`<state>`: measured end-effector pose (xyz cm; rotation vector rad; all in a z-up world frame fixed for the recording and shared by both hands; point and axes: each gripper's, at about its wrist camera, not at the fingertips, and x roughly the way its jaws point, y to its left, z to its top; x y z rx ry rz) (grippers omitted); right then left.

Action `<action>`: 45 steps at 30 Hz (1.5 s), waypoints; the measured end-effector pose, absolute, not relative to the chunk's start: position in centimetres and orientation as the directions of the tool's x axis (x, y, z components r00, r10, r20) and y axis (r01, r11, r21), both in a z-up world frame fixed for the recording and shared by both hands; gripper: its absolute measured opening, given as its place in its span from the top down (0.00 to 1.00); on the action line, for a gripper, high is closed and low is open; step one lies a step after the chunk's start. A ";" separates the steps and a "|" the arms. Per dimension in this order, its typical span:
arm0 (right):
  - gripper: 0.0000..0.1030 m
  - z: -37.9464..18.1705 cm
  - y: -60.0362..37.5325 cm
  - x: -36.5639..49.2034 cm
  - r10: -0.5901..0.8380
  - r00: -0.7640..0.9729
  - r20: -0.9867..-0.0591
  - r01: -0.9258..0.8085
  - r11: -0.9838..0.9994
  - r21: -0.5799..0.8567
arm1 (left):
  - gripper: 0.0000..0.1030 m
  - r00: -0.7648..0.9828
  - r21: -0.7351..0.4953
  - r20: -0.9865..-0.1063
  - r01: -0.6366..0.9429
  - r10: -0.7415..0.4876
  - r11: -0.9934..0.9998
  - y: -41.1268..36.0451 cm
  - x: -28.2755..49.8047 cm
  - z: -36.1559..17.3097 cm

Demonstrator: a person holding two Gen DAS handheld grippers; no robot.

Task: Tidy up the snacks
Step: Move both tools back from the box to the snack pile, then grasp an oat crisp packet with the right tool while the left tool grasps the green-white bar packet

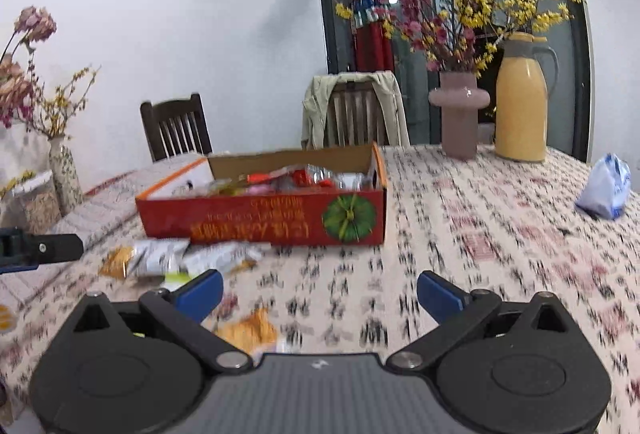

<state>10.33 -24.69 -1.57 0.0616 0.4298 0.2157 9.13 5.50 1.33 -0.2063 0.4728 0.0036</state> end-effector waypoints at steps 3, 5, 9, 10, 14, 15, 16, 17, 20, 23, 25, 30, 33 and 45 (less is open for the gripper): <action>0.00 -2.5 -24.7 9.7 0.234 0.867 -0.440 -0.208 0.972 0.109 | 0.00 0.880 -0.204 -0.472 -0.055 -0.049 0.977 5.7 8.6 0.6; 0.00 -2.9 -24.7 9.6 0.245 0.850 -0.467 -0.217 0.970 0.112 | 0.00 0.877 -0.202 -0.479 -0.060 -0.045 0.978 5.7 8.5 0.5; 0.00 -3.1 -24.2 10.4 0.259 0.822 -0.506 -0.238 0.965 0.107 | 0.00 0.874 -0.200 -0.484 -0.063 -0.043 0.978 5.7 8.4 0.4; 0.00 -3.2 -24.1 10.8 0.265 0.812 -0.520 -0.245 0.963 0.109 | 0.00 0.874 -0.200 -0.485 -0.062 -0.044 0.978 5.7 8.5 0.4; 0.00 -4.0 -23.0 12.6 0.292 0.760 -0.581 -0.275 0.954 0.120 | 0.00 0.868 -0.199 -0.495 -0.065 -0.043 0.978 5.7 8.6 0.1; 0.00 -4.2 -22.7 13.2 0.286 0.750 -0.597 -0.274 0.955 0.114 | 0.00 0.867 -0.198 -0.497 -0.065 -0.043 0.978 5.7 8.6 0.1; 0.00 -4.4 -22.3 13.6 0.281 0.743 -0.608 -0.276 0.955 0.104 | 0.00 0.866 -0.196 -0.499 -0.065 -0.042 0.978 5.7 8.7 0.0; 0.00 -4.5 -22.1 14.0 0.275 0.741 -0.612 -0.276 0.956 0.095 | 0.00 0.865 -0.195 -0.501 -0.067 -0.041 0.978 5.7 8.8 0.0; 0.13 -4.5 -21.6 14.8 0.258 0.744 -0.616 -0.275 0.959 0.069 | 0.00 0.861 -0.194 -0.507 -0.069 -0.040 0.979 5.7 9.0 -0.2; 0.34 -4.6 -21.8 15.2 0.259 0.739 -0.621 -0.267 0.960 0.083 | 0.00 0.854 -0.192 -0.518 -0.067 -0.043 0.979 5.5 9.3 -0.4; 0.47 -4.7 -21.8 15.1 0.251 0.747 -0.616 -0.264 0.962 0.072 | 0.00 0.850 -0.190 -0.525 -0.063 -0.047 0.980 5.2 9.5 -0.6; 0.61 -4.5 -22.5 14.4 0.255 0.769 -0.586 -0.262 0.962 0.076 | 0.00 0.834 -0.173 -0.549 -0.043 -0.060 0.984 3.7 10.4 -1.0; 0.61 -4.1 -23.0 13.3 0.226 0.815 -0.534 -0.231 0.971 0.058 | 0.00 0.821 -0.157 -0.567 -0.030 -0.065 0.987 2.7 11.2 -1.3; 0.61 -4.0 -24.7 12.1 0.209 0.843 -0.496 -0.201 0.977 0.071 | 0.29 0.769 -0.128 -0.634 -0.001 -0.081 0.992 -0.6 13.7 -2.1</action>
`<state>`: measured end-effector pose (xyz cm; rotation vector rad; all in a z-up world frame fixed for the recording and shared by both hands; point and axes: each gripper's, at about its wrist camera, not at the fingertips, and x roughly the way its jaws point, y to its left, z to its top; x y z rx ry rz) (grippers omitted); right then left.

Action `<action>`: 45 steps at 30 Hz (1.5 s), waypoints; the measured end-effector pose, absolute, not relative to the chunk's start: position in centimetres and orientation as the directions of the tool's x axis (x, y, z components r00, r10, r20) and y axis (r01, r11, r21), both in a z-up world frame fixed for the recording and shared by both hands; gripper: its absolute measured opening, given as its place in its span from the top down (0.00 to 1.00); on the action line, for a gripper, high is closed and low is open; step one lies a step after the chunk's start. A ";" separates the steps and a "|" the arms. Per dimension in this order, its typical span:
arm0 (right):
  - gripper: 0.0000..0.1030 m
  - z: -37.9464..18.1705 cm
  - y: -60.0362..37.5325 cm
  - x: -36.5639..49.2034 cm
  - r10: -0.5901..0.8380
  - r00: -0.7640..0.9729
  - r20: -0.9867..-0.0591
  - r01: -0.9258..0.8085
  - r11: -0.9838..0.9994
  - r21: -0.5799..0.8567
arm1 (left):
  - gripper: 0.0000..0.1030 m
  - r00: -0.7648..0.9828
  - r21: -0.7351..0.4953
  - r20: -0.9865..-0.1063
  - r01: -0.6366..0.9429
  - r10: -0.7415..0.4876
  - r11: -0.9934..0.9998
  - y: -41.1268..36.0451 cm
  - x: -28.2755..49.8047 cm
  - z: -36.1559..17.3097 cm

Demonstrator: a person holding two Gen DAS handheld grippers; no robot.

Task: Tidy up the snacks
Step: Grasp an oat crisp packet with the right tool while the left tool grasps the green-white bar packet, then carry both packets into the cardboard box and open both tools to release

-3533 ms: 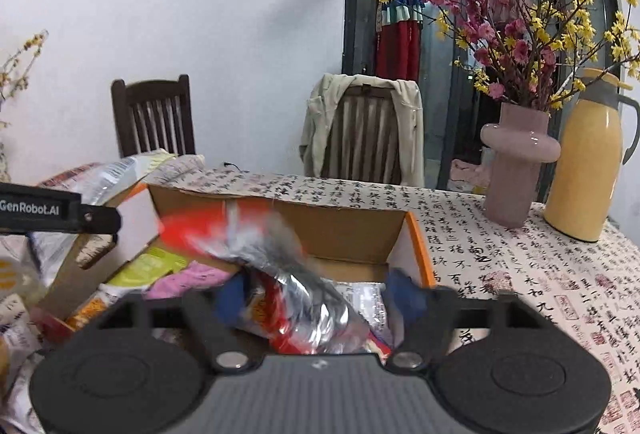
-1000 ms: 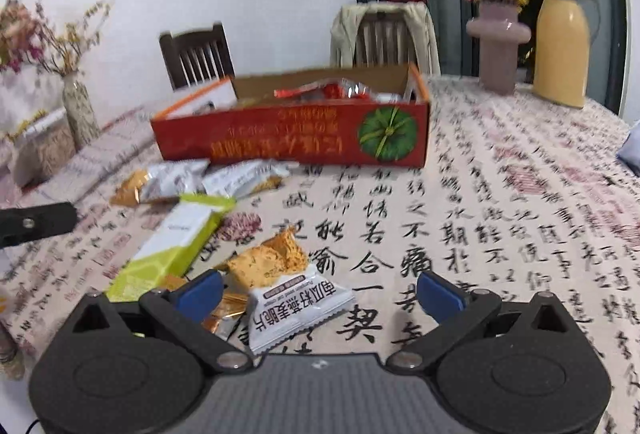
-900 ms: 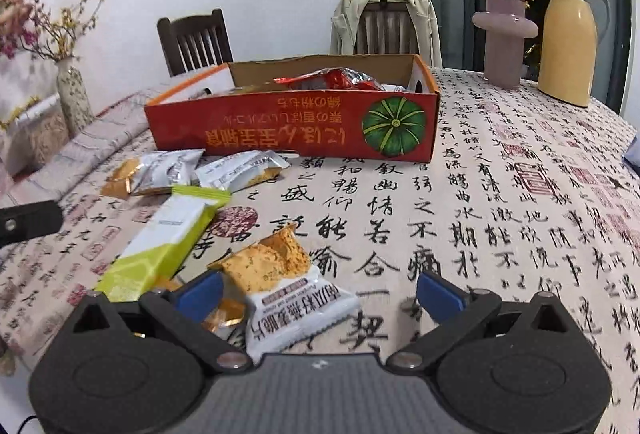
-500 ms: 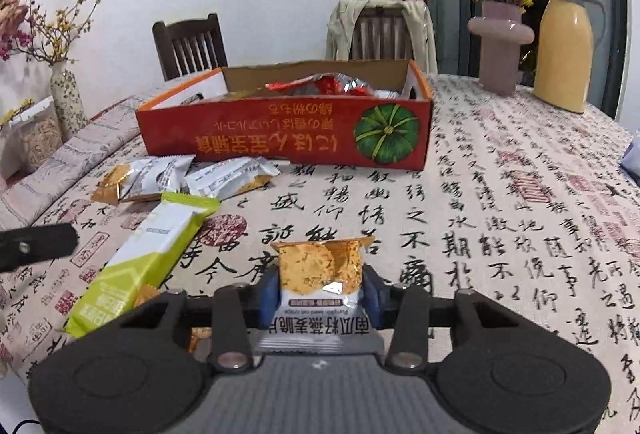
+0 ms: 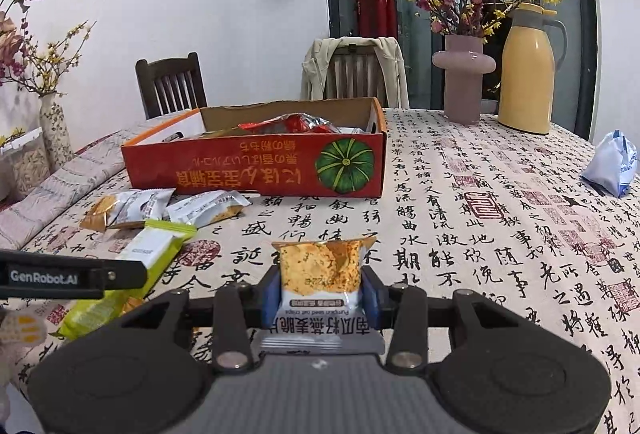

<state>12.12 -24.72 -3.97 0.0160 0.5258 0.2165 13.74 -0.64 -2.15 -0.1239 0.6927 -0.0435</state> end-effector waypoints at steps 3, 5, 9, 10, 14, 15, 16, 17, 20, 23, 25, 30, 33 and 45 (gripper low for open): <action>0.61 -4.1 -24.8 12.1 0.211 0.842 -0.496 -0.201 0.977 0.074 | 0.32 0.766 -0.112 -0.638 0.007 -0.077 0.994 -1.3 14.0 -2.2; 0.61 -4.1 -24.8 12.1 0.212 0.842 -0.495 -0.202 0.977 0.075 | 0.55 0.755 -0.107 -0.651 0.013 -0.080 0.994 -1.5 14.2 -2.5; 0.61 -4.1 -24.8 12.1 0.213 0.842 -0.496 -0.202 0.976 0.078 | 0.62 0.746 -0.114 -0.659 0.021 -0.092 0.993 -1.5 14.4 -2.7; 0.61 -4.2 -24.8 12.1 0.214 0.841 -0.497 -0.201 0.976 0.079 | 0.62 0.748 -0.113 -0.657 0.022 -0.091 0.993 -1.5 14.4 -2.7; 0.61 -4.2 -24.8 12.1 0.214 0.842 -0.495 -0.201 0.976 0.081 | 0.62 0.753 -0.109 -0.651 0.024 -0.090 0.994 -1.4 14.3 -2.5; 0.61 -4.1 -24.7 12.1 0.214 0.843 -0.493 -0.200 0.976 0.081 | 0.62 0.755 -0.108 -0.650 0.025 -0.090 0.994 -1.4 14.3 -2.4; 0.61 -4.1 -24.7 12.1 0.213 0.844 -0.492 -0.200 0.976 0.081 | 0.62 0.757 -0.107 -0.648 0.026 -0.089 0.994 -1.3 14.3 -2.3; 0.61 -4.0 -24.7 12.2 0.213 0.845 -0.491 -0.199 0.977 0.080 | 0.62 0.759 -0.105 -0.645 0.025 -0.087 0.994 -1.3 14.3 -2.2; 0.61 -3.9 -24.6 12.2 0.212 0.847 -0.488 -0.200 0.977 0.079 | 0.62 0.769 -0.105 -0.634 0.020 -0.082 0.994 -1.0 14.4 -1.8; 0.61 -3.7 -24.6 12.3 0.210 0.851 -0.481 -0.198 0.977 0.075 | 0.62 0.781 -0.105 -0.619 0.020 -0.081 0.994 -0.7 14.3 -1.2; 0.61 -3.5 -24.6 12.3 0.206 0.856 -0.475 -0.196 0.978 0.072 | 0.62 0.790 -0.104 -0.609 0.019 -0.078 0.994 -0.6 14.4 -0.7; 0.61 -2.8 -24.6 12.7 0.200 0.867 -0.457 -0.194 0.979 0.061 | 0.62 0.810 -0.102 -0.582 0.012 -0.070 0.995 -0.4 14.8 0.6; 0.61 -2.2 -24.5 13.1 0.197 0.875 -0.443 -0.193 0.980 0.054 | 0.62 0.826 -0.095 -0.561 0.013 -0.064 0.995 -0.3 15.3 1.6; 0.61 1.2 -23.6 16.1 0.192 0.913 -0.360 -0.193 0.981 0.033 | 0.62 0.881 -0.084 -0.471 0.010 -0.048 0.996 -0.1 18.3 6.1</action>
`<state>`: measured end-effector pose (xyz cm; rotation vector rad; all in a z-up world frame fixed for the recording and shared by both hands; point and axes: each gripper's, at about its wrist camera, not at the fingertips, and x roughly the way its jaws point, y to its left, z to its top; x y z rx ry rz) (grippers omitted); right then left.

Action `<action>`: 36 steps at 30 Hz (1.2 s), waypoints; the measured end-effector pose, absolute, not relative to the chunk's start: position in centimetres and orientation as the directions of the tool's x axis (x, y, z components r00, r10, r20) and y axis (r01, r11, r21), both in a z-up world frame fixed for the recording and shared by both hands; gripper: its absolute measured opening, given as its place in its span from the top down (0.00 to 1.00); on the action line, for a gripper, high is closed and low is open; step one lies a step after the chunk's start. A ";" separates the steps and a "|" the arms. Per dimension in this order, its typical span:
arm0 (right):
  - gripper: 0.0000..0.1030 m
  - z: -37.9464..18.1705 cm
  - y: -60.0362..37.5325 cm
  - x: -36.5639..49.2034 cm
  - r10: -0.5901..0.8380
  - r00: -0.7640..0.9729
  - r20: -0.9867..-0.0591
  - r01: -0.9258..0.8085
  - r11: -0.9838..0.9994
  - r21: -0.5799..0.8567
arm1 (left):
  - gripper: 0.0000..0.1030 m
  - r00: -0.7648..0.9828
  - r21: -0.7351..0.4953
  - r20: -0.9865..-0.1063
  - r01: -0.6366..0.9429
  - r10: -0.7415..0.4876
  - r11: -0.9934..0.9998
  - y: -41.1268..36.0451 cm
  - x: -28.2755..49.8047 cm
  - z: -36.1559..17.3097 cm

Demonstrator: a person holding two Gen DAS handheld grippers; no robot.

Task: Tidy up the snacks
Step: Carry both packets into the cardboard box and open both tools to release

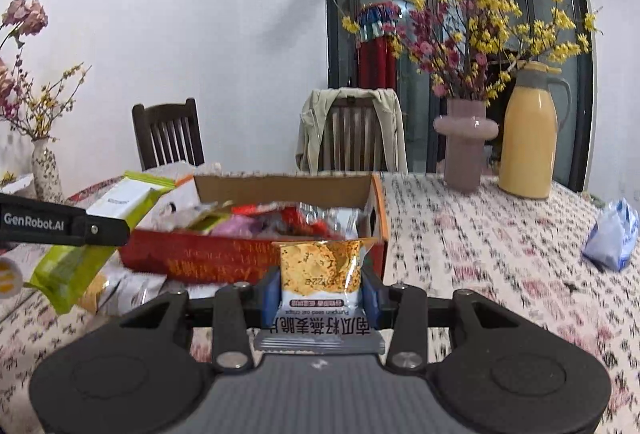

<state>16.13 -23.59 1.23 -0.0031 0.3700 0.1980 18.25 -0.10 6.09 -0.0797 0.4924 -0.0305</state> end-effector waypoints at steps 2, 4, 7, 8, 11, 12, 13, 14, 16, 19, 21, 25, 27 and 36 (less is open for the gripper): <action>0.61 1.9 -23.5 16.9 0.191 0.919 -0.345 -0.193 0.981 0.031 | 0.62 0.889 -0.080 -0.457 0.008 -0.043 0.997 0.0 19.1 6.8; 0.61 2.5 -23.3 17.9 0.189 0.924 -0.333 -0.191 0.981 0.027 | 0.62 0.895 -0.080 -0.445 0.006 -0.041 0.997 0.2 19.9 7.3; 0.61 3.1 -22.8 19.5 0.190 0.928 -0.321 -0.193 0.981 0.023 | 0.62 0.902 -0.082 -0.431 -0.002 -0.034 0.997 0.5 21.3 7.9; 0.61 3.3 -22.6 20.1 0.192 0.929 -0.318 -0.195 0.980 0.021 | 0.62 0.903 -0.083 -0.428 -0.007 -0.030 0.996 0.6 21.9 8.1; 0.61 3.7 -21.9 21.7 0.197 0.930 -0.312 -0.203 0.979 0.014 | 0.62 0.906 -0.089 -0.422 -0.017 -0.022 0.996 1.0 23.6 8.6; 0.61 3.9 -21.6 22.4 0.198 0.930 -0.310 -0.205 0.979 0.012 | 0.62 0.906 -0.091 -0.422 -0.019 -0.021 0.996 1.1 24.2 8.7; 0.61 4.1 -21.4 23.0 0.200 0.930 -0.308 -0.206 0.978 0.010 | 0.62 0.907 -0.091 -0.420 -0.019 -0.021 0.996 1.2 24.8 8.8; 0.61 4.2 -21.2 23.7 0.201 0.930 -0.307 -0.208 0.978 0.008 | 0.62 0.909 -0.091 -0.417 -0.021 -0.019 0.996 1.3 25.4 8.8; 0.61 4.4 -20.7 24.9 0.201 0.930 -0.307 -0.210 0.978 0.003 | 0.62 0.911 -0.091 -0.412 -0.027 -0.013 0.996 1.5 26.6 8.9; 0.61 4.6 -20.3 27.1 0.200 0.929 -0.310 -0.211 0.977 -0.001 | 0.62 0.910 -0.094 -0.416 -0.040 -0.003 0.995 1.8 28.5 8.7; 0.61 4.5 -19.9 28.5 0.199 0.928 -0.316 -0.210 0.978 0.001 | 0.62 0.909 -0.099 -0.416 -0.053 0.007 0.994 2.1 29.7 8.3; 0.61 3.9 -19.8 30.9 0.187 0.931 -0.313 -0.194 0.981 0.010 | 0.62 0.908 -0.115 -0.417 -0.093 0.037 0.989 3.0 31.7 6.7; 0.61 3.0 -19.8 31.6 0.191 0.931 -0.313 -0.194 0.981 0.020 | 0.63 0.899 -0.111 -0.436 -0.095 0.037 0.989 3.3 32.6 5.8; 0.61 1.4 -19.6 32.2 0.192 0.914 -0.356 -0.203 0.979 0.009 | 0.63 0.883 -0.104 -0.466 -0.108 0.048 0.989 3.6 33.4 4.1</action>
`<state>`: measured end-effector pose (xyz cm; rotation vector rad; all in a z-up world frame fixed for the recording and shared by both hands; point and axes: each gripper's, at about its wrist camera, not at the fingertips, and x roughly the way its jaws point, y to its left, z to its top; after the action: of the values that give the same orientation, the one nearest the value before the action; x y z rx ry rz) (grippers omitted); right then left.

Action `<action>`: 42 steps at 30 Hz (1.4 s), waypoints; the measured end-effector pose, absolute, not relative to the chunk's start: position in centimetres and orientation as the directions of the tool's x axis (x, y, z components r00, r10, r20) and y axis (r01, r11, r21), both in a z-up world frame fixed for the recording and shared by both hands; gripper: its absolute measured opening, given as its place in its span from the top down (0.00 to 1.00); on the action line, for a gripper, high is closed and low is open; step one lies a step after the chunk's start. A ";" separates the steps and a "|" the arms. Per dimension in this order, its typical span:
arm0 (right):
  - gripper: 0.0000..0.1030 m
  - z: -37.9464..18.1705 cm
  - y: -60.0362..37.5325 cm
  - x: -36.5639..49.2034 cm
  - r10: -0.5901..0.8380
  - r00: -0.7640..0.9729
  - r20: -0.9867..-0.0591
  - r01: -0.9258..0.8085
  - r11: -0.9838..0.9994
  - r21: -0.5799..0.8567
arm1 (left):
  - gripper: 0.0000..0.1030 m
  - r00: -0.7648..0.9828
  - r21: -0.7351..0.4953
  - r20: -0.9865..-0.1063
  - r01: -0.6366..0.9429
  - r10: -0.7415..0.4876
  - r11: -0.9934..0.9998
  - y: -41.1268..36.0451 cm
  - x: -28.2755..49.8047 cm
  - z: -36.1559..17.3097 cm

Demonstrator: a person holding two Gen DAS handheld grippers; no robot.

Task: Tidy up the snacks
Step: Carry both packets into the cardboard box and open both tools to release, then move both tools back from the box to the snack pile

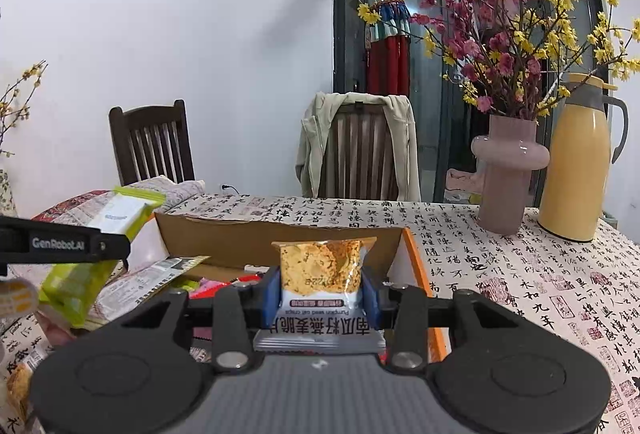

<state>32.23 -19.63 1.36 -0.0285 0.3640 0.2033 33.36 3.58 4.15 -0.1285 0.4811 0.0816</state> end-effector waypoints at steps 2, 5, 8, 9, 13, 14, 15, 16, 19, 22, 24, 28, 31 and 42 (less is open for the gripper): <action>0.61 1.3 -19.5 32.1 0.195 0.912 -0.360 -0.206 0.978 0.006 | 0.63 0.887 -0.103 -0.459 -0.102 0.044 0.989 3.4 33.2 4.1; 0.61 1.2 -19.5 32.1 0.195 0.911 -0.363 -0.207 0.978 0.005 | 0.62 0.889 -0.099 -0.456 -0.102 0.046 0.990 3.2 33.1 4.2; 0.61 1.2 -19.7 32.4 0.194 0.909 -0.368 -0.205 0.979 0.010 | 0.62 0.889 -0.101 -0.455 -0.112 0.054 0.989 3.3 33.0 4.2; 0.61 1.2 -19.7 32.5 0.194 0.909 -0.370 -0.204 0.979 0.012 | 0.62 0.890 -0.104 -0.452 -0.112 0.054 0.988 3.4 33.0 4.2; 0.56 1.1 -19.9 32.3 0.201 0.908 -0.368 -0.207 0.978 0.025 | 0.53 0.907 -0.114 -0.417 -0.115 0.057 0.987 3.5 32.3 4.6; 0.45 1.2 -20.0 32.2 0.206 0.908 -0.365 -0.210 0.977 0.030 | 0.45 0.914 -0.121 -0.402 -0.117 0.059 0.986 3.6 32.0 4.7; 0.38 1.3 -20.1 32.2 0.209 0.909 -0.361 -0.212 0.977 0.034 | 0.41 0.919 -0.123 -0.390 -0.118 0.061 0.985 3.6 31.8 4.9; 0.20 1.3 -20.1 32.1 0.208 0.912 -0.354 -0.208 0.977 0.036 | 0.28 0.923 -0.124 -0.379 -0.121 0.066 0.985 3.6 31.5 5.0; 0.00 1.5 -20.3 31.6 0.196 0.925 -0.327 -0.191 0.980 0.047 | 0.00 0.938 -0.122 -0.331 -0.150 0.102 0.981 3.5 30.7 5.3; 0.00 1.7 -20.6 31.4 0.200 0.925 -0.322 -0.189 0.980 0.067 | 0.00 0.946 -0.125 -0.305 -0.153 0.109 0.980 3.4 30.0 5.7; 0.00 1.7 -20.6 31.3 0.197 0.926 -0.321 -0.185 0.980 0.066 | 0.00 0.949 -0.131 -0.298 -0.150 0.106 0.980 3.4 29.8 5.8; 0.00 1.7 -20.5 31.0 0.193 0.928 -0.318 -0.183 0.981 0.061 | 0.00 0.949 -0.134 -0.298 -0.151 0.105 0.979 3.4 29.7 6.0; 0.00 1.7 -20.4 30.9 0.187 0.930 -0.317 -0.178 0.982 0.058 | 0.00 0.949 -0.133 -0.299 -0.144 0.099 0.981 3.4 29.5 6.0; 0.00 2.4 -20.4 29.9 0.178 0.936 -0.302 -0.172 0.984 0.047 | 0.00 0.966 -0.157 -0.241 -0.132 0.092 0.979 3.2 26.5 8.5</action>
<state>29.91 -20.36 2.36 0.0202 0.3104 0.1792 26.52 3.16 8.51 -0.1729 0.2354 0.1136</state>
